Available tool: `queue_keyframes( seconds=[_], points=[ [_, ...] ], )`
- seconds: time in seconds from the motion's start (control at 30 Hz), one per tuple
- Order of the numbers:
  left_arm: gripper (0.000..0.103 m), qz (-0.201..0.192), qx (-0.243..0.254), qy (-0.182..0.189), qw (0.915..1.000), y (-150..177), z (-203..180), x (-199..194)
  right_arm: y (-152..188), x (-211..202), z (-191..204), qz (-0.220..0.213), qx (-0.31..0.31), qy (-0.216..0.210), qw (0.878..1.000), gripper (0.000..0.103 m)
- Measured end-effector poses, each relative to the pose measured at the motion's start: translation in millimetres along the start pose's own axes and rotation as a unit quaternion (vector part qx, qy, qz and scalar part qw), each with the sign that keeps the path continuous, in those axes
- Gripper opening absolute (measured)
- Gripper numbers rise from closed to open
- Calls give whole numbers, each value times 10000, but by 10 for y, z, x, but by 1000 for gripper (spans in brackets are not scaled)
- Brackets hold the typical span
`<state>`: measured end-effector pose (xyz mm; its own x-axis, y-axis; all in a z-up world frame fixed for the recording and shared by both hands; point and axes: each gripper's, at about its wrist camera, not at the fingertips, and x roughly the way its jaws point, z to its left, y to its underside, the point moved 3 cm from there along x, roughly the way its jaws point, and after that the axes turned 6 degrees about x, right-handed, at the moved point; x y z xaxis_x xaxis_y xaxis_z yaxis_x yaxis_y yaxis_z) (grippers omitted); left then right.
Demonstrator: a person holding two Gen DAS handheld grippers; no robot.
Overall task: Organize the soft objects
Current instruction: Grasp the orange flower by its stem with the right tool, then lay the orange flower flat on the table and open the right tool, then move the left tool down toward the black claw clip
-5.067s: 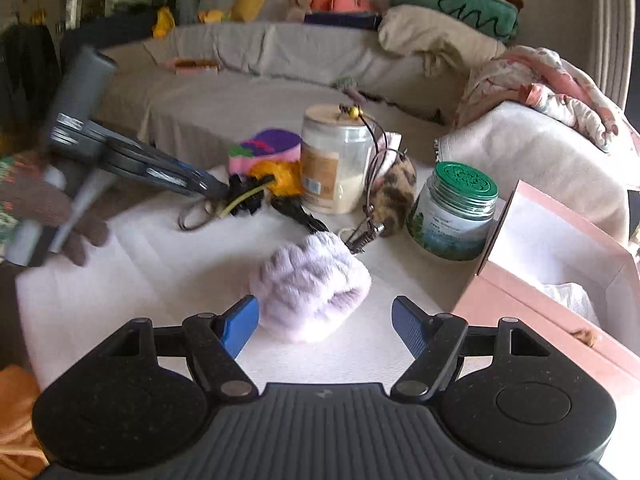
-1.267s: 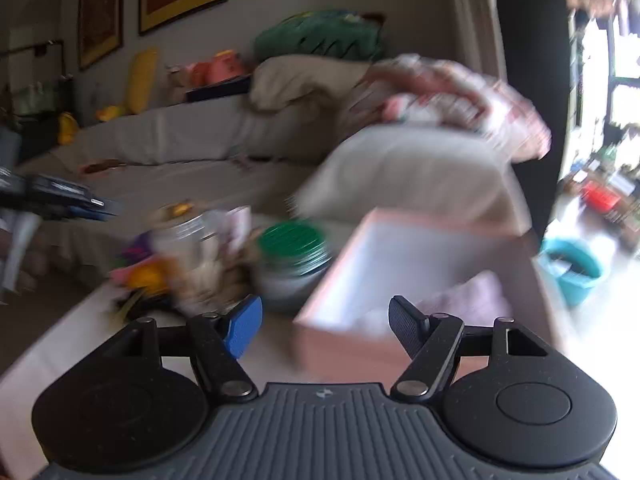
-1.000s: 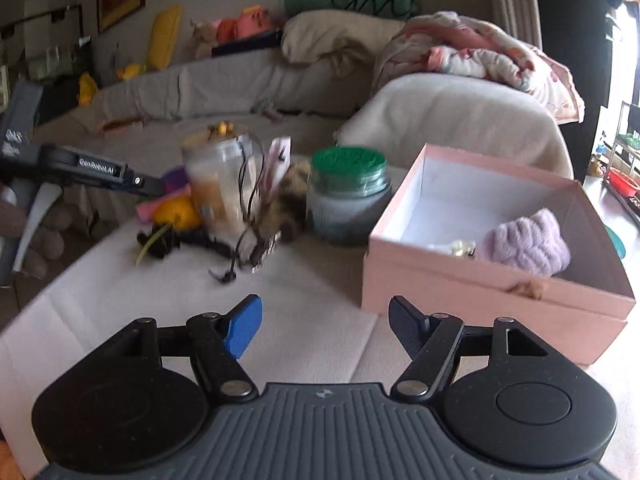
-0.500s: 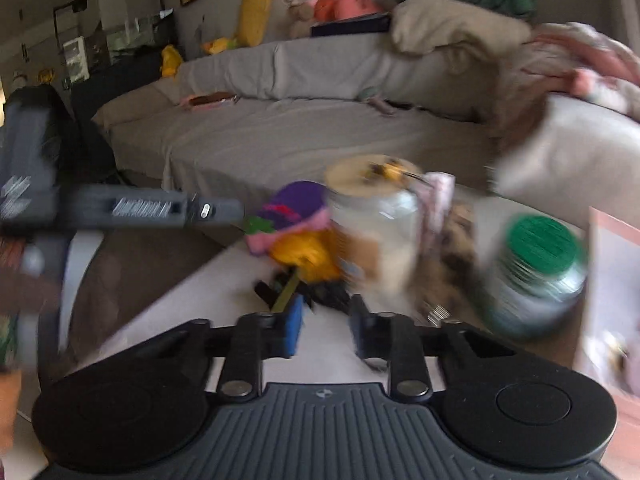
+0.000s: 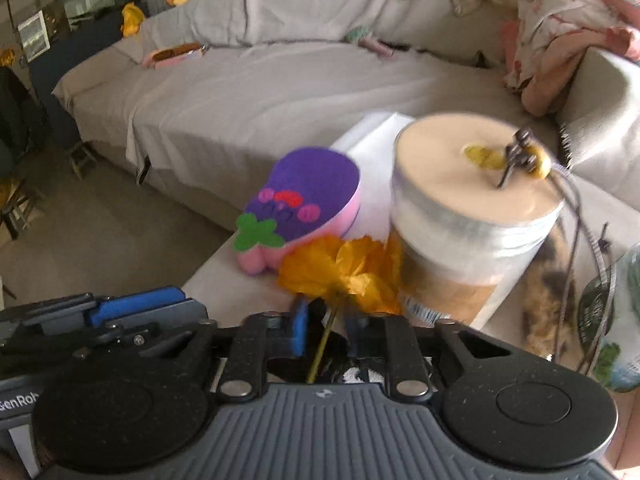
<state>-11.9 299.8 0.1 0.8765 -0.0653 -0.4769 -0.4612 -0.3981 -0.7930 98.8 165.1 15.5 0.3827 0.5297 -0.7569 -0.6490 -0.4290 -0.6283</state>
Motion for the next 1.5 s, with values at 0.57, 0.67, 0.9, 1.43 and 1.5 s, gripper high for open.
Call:
queue_keyframes(
  seconds=[0.57, 0.67, 0.9, 1.43, 1.5],
  points=[
    [33, 515, 665, -76, 9964, 45, -571, 135, 556, -1214, -550, -679, -54, 0, 9977, 2],
    [33, 634, 768, -193, 9948, 41, -680, 203, 817, -1229, -720, -756, -98, 420, 9962, 2],
    [33, 841, 1132, -411, 9892, 36, -901, 283, 1172, -1246, -983, -822, 77, 490, 9954, 4],
    [33, 349, 527, -998, 9930, -537, -801, 645, 1426, -1336, -1170, -1318, 340, 547, 9892, 50],
    [33, 402, 881, -967, 9906, -565, -861, 731, 1426, -1331, -1178, -1309, 367, 533, 9893, 50]
  ],
)
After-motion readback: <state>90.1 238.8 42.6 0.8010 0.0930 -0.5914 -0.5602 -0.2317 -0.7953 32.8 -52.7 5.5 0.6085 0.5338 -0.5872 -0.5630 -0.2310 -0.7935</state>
